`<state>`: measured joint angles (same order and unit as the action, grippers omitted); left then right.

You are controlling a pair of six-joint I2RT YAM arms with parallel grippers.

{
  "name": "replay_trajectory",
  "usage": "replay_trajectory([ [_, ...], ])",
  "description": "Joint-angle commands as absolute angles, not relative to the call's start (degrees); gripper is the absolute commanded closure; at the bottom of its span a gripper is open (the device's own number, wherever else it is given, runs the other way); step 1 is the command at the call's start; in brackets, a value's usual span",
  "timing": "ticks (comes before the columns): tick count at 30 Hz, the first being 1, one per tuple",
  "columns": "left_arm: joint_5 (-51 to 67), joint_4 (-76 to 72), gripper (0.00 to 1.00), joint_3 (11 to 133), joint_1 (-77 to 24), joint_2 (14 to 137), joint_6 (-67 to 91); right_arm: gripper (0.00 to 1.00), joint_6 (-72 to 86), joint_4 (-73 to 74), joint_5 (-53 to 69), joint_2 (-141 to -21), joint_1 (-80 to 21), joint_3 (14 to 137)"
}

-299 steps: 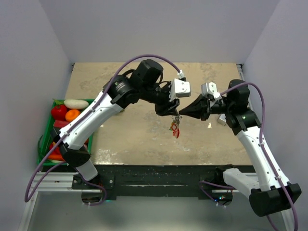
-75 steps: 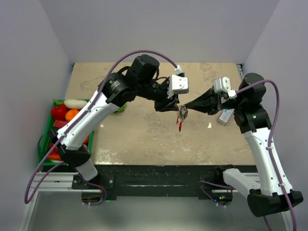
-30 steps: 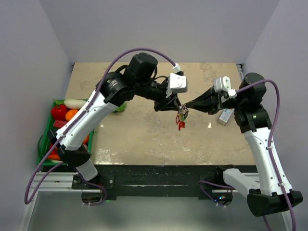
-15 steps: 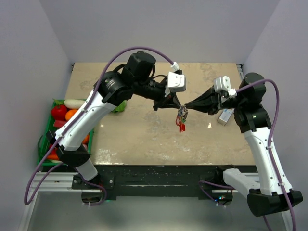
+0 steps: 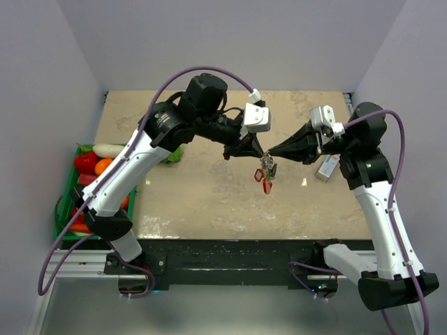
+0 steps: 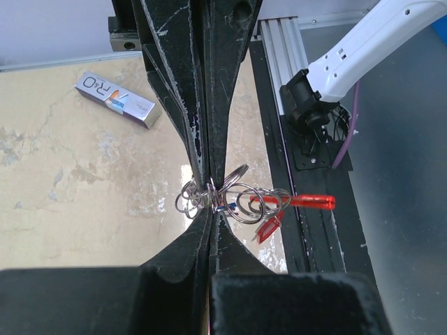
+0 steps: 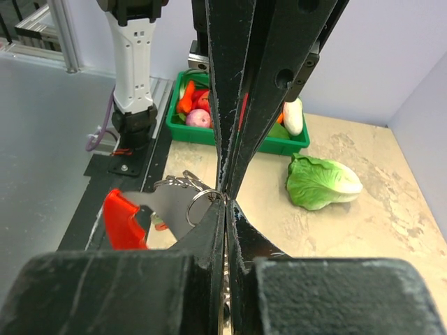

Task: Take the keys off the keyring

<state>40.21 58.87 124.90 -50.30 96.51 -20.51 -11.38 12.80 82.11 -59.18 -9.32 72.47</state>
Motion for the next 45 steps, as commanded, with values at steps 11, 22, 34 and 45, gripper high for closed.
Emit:
replay_trajectory([
  [11,42.2,57.4,1.00,128.6,-53.1,99.9,-19.2,1.00,-14.4,12.0,81.7,-58.5,-10.4,73.7],
  [22,41.0,56.7,1.00,128.9,-53.5,100.5,-18.5,1.00,-16.6,14.1,84.3,-58.4,-10.5,72.3],
  [34,39.1,56.7,0.99,127.2,-53.7,100.3,-18.4,1.00,-30.6,27.1,87.6,-58.6,-10.6,77.0],
  [45,40.8,57.2,0.80,126.5,-53.7,99.6,-18.9,1.00,-34.5,31.6,88.2,-59.2,-10.5,79.5],
])
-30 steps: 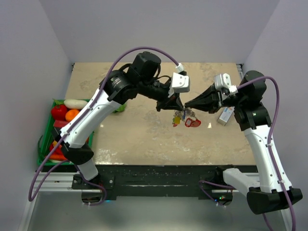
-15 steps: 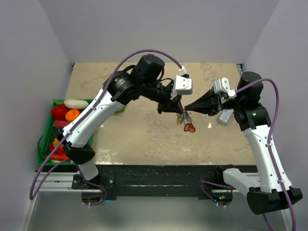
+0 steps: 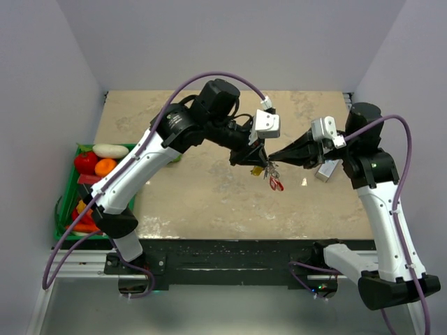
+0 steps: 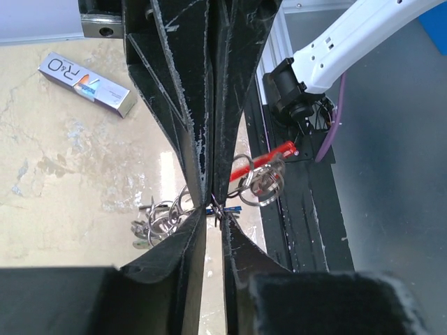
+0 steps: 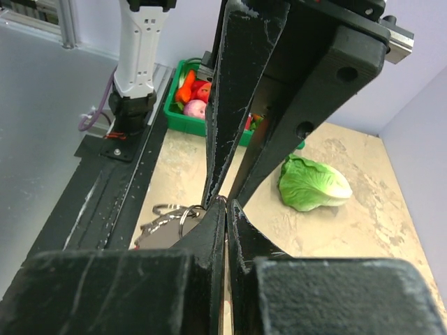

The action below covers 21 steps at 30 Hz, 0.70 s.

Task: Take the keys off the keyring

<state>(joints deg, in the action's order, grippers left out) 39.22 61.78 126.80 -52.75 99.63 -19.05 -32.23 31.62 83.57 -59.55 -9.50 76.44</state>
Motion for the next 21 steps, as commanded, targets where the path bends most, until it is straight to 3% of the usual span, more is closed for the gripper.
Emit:
replay_trajectory([
  [1,40.7,57.1,0.80,126.5,-53.7,99.6,-18.9,1.00,-34.6,31.7,88.3,-59.2,-10.5,79.5],
  [9,40.8,57.2,0.88,126.0,-53.7,99.4,-19.0,1.00,-41.4,40.1,91.3,-60.6,-9.9,83.6],
  [21,39.1,57.9,0.82,126.9,-53.5,96.9,-20.0,1.00,-44.3,43.2,91.3,-60.0,-8.9,83.4],
])
